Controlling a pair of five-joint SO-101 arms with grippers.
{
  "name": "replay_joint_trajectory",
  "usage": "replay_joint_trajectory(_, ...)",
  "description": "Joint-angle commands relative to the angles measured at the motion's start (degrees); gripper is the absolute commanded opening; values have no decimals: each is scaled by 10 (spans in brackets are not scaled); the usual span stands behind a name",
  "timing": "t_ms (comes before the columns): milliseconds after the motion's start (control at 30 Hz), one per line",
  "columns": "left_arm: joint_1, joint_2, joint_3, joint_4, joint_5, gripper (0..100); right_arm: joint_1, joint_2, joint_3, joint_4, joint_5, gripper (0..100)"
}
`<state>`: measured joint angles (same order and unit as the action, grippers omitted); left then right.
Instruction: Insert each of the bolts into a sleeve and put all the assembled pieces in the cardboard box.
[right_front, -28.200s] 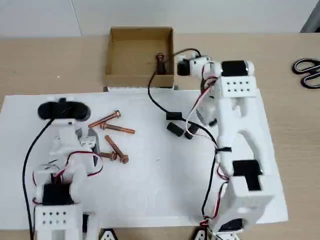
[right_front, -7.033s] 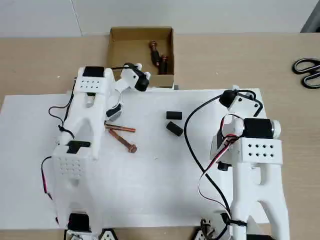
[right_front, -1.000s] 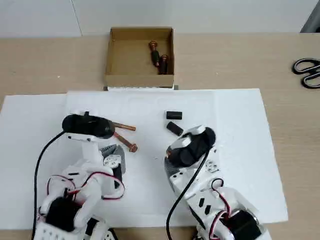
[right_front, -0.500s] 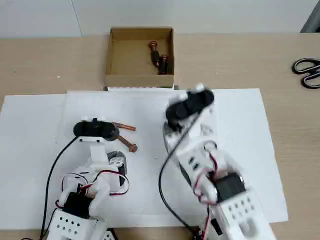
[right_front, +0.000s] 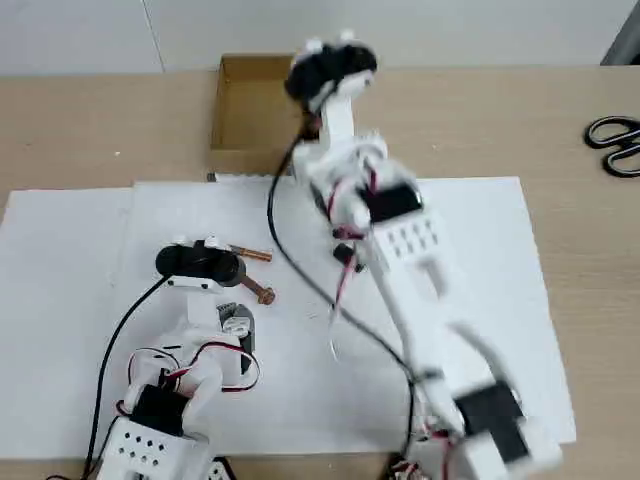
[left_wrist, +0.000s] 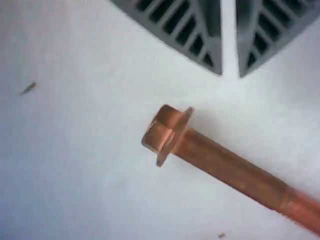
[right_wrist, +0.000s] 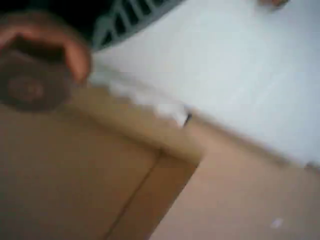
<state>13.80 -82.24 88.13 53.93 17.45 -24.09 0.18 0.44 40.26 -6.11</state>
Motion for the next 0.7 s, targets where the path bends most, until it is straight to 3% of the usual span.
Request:
replay_joint_trajectory(0,-4,-5,-3,-14,-3,6,21,122,-208,-15,11,2)
replay_joint_trajectory(367,-4,-5,-3,-14,-3,6,18,448,-557,-16,69,3)
replay_joint_trajectory(600,-4,-5,-3,-14,-3,6,19,555,-689,-3,91,10)
replay_joint_trajectory(667,-4,-5,-3,-14,-3,6,17,570,-706,17,107,60)
